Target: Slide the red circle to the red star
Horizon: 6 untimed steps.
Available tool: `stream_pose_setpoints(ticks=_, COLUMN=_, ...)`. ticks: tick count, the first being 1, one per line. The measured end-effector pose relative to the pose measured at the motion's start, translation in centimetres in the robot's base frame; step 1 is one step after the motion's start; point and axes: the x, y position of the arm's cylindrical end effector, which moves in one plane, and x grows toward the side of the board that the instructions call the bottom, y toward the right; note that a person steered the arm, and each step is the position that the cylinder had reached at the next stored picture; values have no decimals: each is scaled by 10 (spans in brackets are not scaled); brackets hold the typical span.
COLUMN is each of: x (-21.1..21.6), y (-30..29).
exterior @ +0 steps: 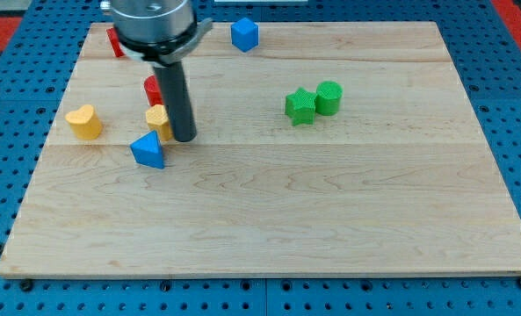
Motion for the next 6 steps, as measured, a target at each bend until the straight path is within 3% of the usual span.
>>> stream_pose_setpoints(ticks=2, x=-20, y=-86)
stream_pose_setpoints(ticks=3, x=-37, y=-66)
stream_pose_setpoints(ticks=4, x=-89, y=-65)
stream_pose_setpoints(ticks=6, x=-91, y=-26)
